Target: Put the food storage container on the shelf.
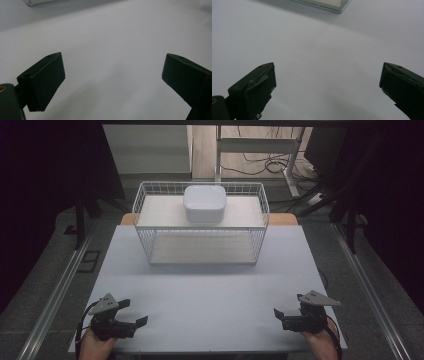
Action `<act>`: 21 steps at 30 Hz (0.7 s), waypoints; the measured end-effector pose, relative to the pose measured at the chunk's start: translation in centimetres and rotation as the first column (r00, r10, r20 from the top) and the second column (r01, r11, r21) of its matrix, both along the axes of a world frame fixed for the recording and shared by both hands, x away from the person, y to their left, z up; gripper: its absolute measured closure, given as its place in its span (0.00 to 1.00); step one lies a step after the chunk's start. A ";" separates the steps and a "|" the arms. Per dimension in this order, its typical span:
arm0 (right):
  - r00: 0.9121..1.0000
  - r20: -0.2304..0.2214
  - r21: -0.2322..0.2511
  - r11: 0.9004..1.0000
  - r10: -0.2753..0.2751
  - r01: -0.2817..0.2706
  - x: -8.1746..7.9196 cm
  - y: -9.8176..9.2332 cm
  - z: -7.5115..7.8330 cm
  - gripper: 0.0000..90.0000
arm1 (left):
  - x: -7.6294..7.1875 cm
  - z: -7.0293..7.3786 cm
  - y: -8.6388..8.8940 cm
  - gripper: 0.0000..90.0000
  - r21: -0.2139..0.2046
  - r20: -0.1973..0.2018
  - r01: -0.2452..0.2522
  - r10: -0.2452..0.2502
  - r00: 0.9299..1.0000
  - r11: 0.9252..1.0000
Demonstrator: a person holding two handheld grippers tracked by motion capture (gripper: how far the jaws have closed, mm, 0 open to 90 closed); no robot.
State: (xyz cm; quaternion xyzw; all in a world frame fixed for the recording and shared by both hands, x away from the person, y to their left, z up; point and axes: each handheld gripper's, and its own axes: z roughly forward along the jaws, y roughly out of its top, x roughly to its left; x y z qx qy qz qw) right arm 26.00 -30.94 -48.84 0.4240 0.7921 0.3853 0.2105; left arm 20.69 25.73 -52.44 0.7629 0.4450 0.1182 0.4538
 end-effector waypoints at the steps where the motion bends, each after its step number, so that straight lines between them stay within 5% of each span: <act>1: 1.000 -0.003 -0.001 1.000 -0.004 0.004 -0.1 -0.2 -0.1 0.01 | 0.0 0.0 0.0 0.05 0.003 0.000 -0.001 0.001 1.000 1.000; 21: 0.989 -0.145 -0.061 0.998 -0.007 -0.001 -0.9 -0.9 -2.2 0.00 | 0.2 -0.6 -0.1 0.05 0.034 -0.047 -0.008 0.009 0.999 0.999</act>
